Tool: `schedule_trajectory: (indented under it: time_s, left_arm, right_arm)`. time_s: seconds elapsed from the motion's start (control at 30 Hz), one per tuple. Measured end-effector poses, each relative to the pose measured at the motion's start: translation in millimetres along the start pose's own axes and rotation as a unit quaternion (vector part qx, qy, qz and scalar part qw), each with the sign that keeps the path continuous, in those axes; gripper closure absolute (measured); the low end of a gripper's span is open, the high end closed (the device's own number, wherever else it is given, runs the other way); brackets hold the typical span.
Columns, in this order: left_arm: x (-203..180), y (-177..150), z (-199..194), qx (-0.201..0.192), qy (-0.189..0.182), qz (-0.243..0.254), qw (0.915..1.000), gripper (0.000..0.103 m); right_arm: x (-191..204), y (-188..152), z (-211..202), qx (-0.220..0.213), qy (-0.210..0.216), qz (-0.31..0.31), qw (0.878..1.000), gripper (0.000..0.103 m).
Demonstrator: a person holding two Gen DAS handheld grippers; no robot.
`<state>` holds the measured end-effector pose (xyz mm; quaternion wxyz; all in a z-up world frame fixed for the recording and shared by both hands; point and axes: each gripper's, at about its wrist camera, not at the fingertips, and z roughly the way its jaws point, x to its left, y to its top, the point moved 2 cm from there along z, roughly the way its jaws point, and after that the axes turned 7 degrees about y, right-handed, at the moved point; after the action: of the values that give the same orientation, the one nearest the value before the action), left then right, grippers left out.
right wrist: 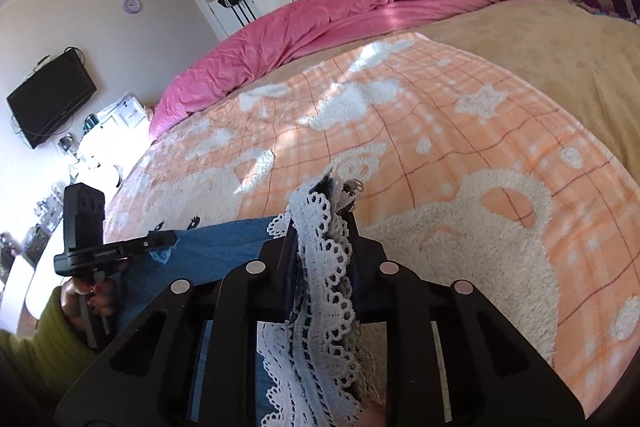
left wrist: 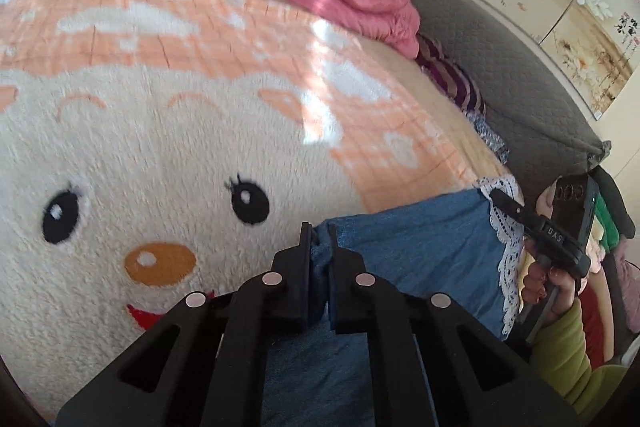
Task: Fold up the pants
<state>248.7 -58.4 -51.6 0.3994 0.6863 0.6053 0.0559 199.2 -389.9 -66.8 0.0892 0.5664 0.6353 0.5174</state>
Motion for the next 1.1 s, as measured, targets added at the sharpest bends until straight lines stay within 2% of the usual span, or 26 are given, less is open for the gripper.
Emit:
schedule_trajectory:
  time_s: [0.07, 0.17, 0.23, 0.33, 0.4, 0.53, 0.6, 0.7, 0.8, 0.87, 1.0, 1.1]
  left_arm:
    - [-4.7, 5.5, -9.8, -0.025, 0.015, 0.015, 0.9995, 0.098]
    - [-12.0, 9.9, -13.8, -0.048, 0.063, 0.041, 0.996, 0.098]
    - [-10.5, 11.2, -6.3, -0.046, 0.098, 0.049, 0.993, 0.098]
    - [-2.4, 8.7, 7.7, -0.027, 0.127, 0.048, 0.9904, 0.098]
    - [2.6, 8.5, 15.9, -0.013, 0.134, 0.042, 0.9901, 0.098]
    - [11.5, 9.1, 18.9, -0.009, 0.14, 0.03, 0.9897, 0.096]
    - [15.6, 8.3, 18.6, -0.007, 0.139, 0.022, 0.99, 0.094]
    - [20.5, 8.3, 16.0, -0.009, 0.138, 0.01, 0.9903, 0.094]
    - [19.8, 7.9, 10.8, -0.011, 0.141, 0.006, 0.9899, 0.094]
    - [18.5, 7.1, 5.5, -0.013, 0.144, 0.007, 0.9895, 0.094]
    - [12.7, 3.3, -10.7, -0.022, 0.154, 0.016, 0.9876, 0.087]
    - [7.8, -2.0, -28.9, -0.034, 0.16, 0.027, 0.9861, 0.087]
  right_arm:
    - [7.0, 7.8, 0.9, -0.009, -0.01, -0.017, 1.0, 0.089]
    - [12.4, 21.5, 19.5, 0.012, -0.048, -0.043, 0.998, 0.089]
    - [15.9, 25.9, 38.4, 0.041, -0.078, -0.067, 0.994, 0.089]
    - [8.9, 21.4, 64.7, 0.088, -0.115, -0.078, 0.986, 0.089]
    - [3.7, 15.6, 76.2, 0.11, -0.134, -0.084, 0.981, 0.089]
    - [-0.1, 8.6, 80.8, 0.119, -0.155, -0.087, 0.977, 0.082]
    - [-4.0, 8.5, 79.2, 0.115, -0.165, -0.078, 0.976, 0.07]
    - [-11.5, 11.1, 67.4, 0.09, -0.16, -0.051, 0.982, 0.059]
    - [-16.6, 15.9, 37.3, 0.035, -0.143, -0.02, 0.989, 0.055]
    - [-19.8, 15.9, 17.5, 0.008, -0.144, -0.007, 0.989, 0.053]
    - [-24.2, 7.9, -11.4, -0.018, -0.134, 0.02, 0.991, 0.051]
    - [-23.2, -3.7, -28.4, -0.027, -0.11, 0.038, 0.993, 0.05]
